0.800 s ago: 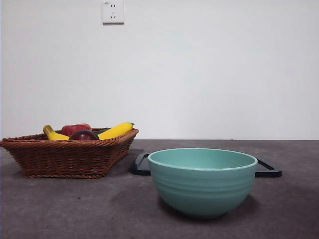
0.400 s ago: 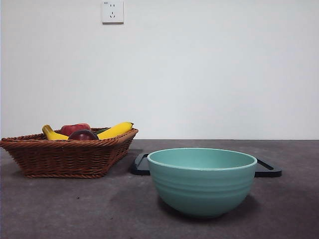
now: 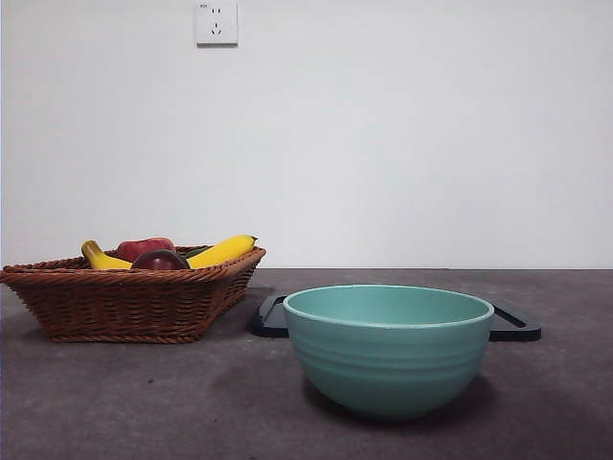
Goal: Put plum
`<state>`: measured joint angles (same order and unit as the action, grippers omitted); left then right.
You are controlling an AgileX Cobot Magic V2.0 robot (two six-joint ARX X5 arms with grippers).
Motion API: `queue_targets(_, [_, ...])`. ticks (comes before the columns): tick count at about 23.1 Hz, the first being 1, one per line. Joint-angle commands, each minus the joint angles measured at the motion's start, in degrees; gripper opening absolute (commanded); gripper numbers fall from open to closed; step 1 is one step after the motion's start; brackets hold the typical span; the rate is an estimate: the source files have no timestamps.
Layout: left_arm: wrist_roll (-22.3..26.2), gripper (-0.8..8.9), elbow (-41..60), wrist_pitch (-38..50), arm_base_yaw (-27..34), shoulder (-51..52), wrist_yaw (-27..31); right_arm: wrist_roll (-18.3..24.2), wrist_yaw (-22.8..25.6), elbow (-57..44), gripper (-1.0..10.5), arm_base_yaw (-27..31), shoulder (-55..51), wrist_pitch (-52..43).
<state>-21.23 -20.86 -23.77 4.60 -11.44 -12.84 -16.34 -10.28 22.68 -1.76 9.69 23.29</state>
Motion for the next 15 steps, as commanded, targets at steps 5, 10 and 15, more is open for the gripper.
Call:
queue_targets(5, [6.8,0.09,-10.6,-5.7,-0.2,-11.0,-8.6,5.0,-6.8,11.5,0.1,0.0,12.5,9.2])
queue_targets(10, [11.3,0.09,-18.0,-11.2,-2.1,-20.3,-15.8,7.4,-13.7,19.2,0.1,-0.1,22.6,15.0])
queue_targets(15, [17.4,0.09,-26.0,-18.9,-5.9,-28.7,-18.1,12.2,-18.1,27.2,0.1,-2.4,32.1,22.3])
